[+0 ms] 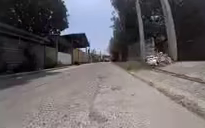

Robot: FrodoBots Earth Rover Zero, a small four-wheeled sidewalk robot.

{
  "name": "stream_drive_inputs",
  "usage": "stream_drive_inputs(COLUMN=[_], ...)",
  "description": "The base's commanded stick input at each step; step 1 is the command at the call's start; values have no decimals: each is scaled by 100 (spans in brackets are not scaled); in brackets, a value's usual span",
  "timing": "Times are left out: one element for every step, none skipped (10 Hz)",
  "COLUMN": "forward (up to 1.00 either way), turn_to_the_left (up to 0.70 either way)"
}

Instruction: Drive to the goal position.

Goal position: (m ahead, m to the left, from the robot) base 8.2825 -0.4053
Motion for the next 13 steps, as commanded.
stream_drive_inputs(forward=[100, 100, 100, 100, 100, 100, 100, 100, 100, 100, 100, 100, 100], turn_to_the_left=[-3, -3, -3, -3, -3, -3, -3, -3, -3, -4, -27, -40, -40])
